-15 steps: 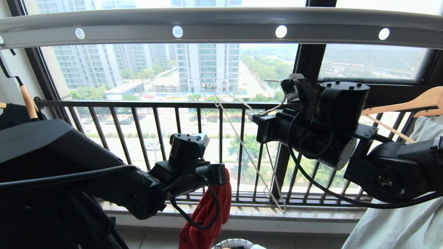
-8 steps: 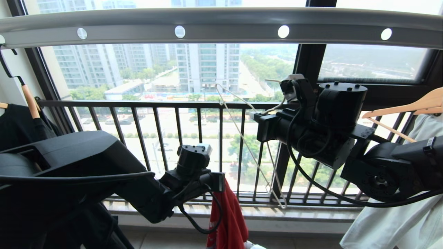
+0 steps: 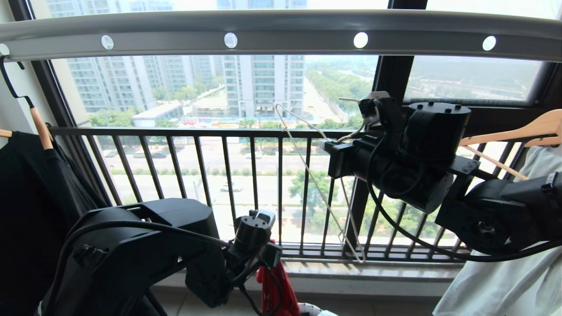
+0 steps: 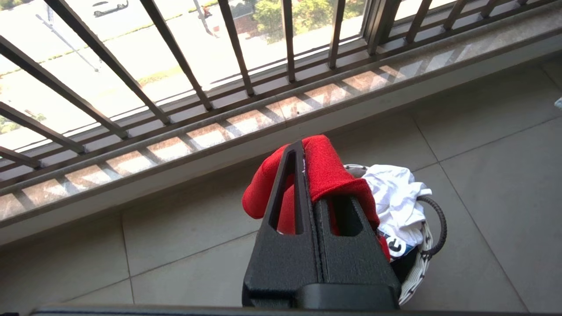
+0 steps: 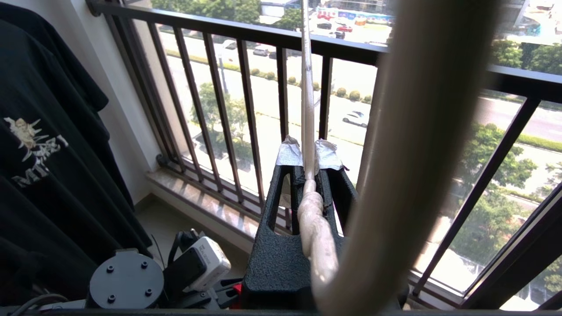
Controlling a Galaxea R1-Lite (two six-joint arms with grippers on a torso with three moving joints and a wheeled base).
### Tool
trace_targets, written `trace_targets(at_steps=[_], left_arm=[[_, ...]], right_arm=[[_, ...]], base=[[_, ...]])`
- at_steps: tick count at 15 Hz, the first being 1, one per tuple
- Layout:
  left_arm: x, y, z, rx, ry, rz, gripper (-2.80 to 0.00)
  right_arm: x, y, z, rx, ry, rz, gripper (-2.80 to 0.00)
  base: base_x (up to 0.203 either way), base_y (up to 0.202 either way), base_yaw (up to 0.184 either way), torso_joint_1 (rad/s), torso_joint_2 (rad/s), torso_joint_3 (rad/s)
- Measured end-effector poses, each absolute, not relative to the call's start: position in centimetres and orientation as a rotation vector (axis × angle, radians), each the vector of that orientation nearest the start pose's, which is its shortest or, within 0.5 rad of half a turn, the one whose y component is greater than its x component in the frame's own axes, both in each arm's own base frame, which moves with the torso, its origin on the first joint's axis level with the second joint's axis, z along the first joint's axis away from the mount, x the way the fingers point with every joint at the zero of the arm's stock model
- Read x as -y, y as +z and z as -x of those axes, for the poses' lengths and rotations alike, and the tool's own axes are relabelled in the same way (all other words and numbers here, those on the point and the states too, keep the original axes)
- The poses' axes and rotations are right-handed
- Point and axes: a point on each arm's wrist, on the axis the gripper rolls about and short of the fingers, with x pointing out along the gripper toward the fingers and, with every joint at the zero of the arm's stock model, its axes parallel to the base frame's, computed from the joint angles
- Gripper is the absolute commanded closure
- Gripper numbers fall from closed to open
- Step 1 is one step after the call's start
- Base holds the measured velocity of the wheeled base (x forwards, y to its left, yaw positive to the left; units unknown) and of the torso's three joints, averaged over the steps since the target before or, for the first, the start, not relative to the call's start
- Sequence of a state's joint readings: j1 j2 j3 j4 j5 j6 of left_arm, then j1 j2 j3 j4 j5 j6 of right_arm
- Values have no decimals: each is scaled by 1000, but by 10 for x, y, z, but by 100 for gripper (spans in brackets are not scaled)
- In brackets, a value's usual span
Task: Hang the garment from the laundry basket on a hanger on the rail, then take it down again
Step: Put clothes in the basket
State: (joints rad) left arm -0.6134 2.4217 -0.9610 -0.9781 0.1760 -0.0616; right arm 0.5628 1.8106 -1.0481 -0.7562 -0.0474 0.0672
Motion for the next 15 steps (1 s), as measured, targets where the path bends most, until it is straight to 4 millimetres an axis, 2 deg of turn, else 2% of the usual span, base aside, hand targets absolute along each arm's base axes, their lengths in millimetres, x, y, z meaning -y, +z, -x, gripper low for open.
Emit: trace_targets(at_steps=[10, 11, 15], left_arm=[[236, -28, -330, -494, -436, -172, 0], [236, -28, -330, -495, -436, -173, -280], [236, -28, -330, -496, -436, -173, -280]], right_arm=[[-185, 225, -299, -18, 510, -55, 0], [-185, 226, -299, -18, 510, -55, 0], [-185, 225, -299, -19, 510, -55, 0]], base=[[0, 0, 0, 0, 0, 0], [0, 0, 0, 0, 0, 0], [0, 0, 0, 0, 0, 0]])
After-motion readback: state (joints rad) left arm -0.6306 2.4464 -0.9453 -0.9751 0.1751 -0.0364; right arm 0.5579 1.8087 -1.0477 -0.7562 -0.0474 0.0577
